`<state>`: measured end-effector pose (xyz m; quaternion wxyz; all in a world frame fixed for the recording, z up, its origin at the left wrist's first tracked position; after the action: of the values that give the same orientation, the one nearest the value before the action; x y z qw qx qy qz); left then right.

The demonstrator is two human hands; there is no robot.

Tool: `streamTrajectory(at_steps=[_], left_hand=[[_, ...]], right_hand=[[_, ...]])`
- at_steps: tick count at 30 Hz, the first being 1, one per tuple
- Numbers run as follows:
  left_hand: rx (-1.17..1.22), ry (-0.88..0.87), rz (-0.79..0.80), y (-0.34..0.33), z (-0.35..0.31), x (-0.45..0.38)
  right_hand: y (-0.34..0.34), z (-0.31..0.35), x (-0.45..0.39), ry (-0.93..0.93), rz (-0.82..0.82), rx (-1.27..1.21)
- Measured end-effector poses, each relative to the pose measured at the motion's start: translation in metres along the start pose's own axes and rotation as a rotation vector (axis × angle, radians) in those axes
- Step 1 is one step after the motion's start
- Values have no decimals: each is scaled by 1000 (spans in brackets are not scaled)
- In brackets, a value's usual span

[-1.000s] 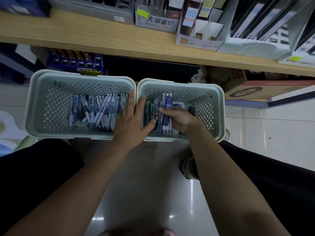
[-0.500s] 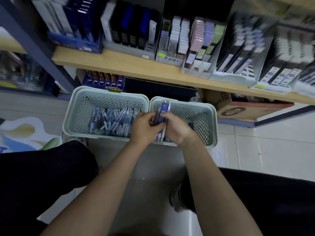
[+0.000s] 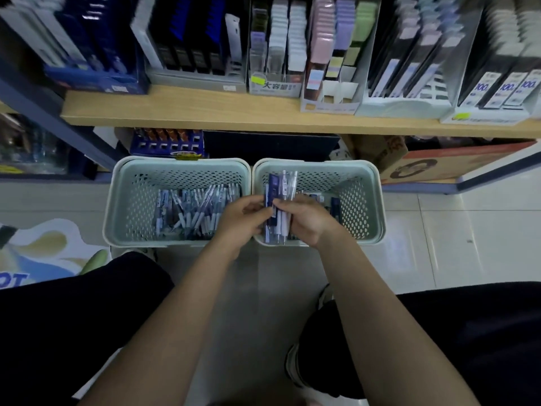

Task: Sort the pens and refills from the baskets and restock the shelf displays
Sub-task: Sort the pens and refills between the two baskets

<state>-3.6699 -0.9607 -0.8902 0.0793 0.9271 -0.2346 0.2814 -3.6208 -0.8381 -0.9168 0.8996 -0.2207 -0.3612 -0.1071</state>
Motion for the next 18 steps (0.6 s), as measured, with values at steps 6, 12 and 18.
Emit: streamTrajectory(at_steps=[6, 12, 18], left_hand=[[79, 44, 18, 2, 0, -3], [162, 76, 30, 3, 4, -9], [137, 48, 64, -6, -5, -12]], right_hand=[[5, -4, -2, 3, -119, 13], [13, 5, 5, 38, -82, -78], [21, 13, 10, 84, -132, -33]])
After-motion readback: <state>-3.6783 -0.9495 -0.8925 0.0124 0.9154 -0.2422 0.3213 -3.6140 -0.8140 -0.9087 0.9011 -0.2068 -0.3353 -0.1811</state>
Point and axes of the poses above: each hand's wrist, its own x-axis away from the middle knuckle, its own y-axis out of the back of the hand, z = x × y, the point moved 8 cm from there along -x, towards the middle knuckle, and after that the axes turned 3 degrees about x, right-handed, at the moved point
